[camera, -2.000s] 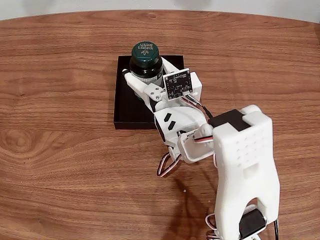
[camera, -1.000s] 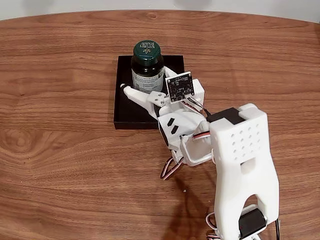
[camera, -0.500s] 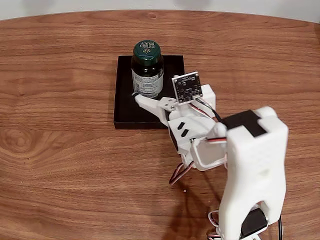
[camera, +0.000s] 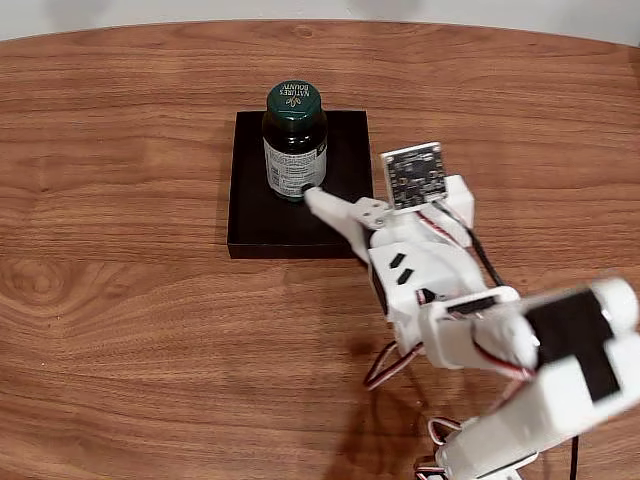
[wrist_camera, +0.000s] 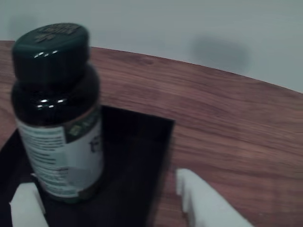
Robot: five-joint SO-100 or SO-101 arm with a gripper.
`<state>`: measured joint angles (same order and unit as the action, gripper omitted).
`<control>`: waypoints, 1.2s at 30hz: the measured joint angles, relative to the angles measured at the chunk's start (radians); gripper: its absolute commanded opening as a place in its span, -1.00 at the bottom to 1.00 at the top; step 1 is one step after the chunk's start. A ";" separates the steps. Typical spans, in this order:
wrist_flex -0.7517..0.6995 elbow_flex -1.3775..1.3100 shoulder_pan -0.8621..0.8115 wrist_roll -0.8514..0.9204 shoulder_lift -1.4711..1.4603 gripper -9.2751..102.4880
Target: Pick up the pill bottle and place it in the black box.
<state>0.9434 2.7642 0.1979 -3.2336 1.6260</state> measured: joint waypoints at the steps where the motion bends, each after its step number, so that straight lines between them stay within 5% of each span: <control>1: -0.029 0.011 -0.012 0.000 0.034 -0.30; 11: -0.268 0.078 -0.129 0.000 0.282 -0.33; 36: -0.511 0.256 -0.221 0.086 0.558 -0.37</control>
<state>0.4326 3.0204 -0.0230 -3.1477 2.1844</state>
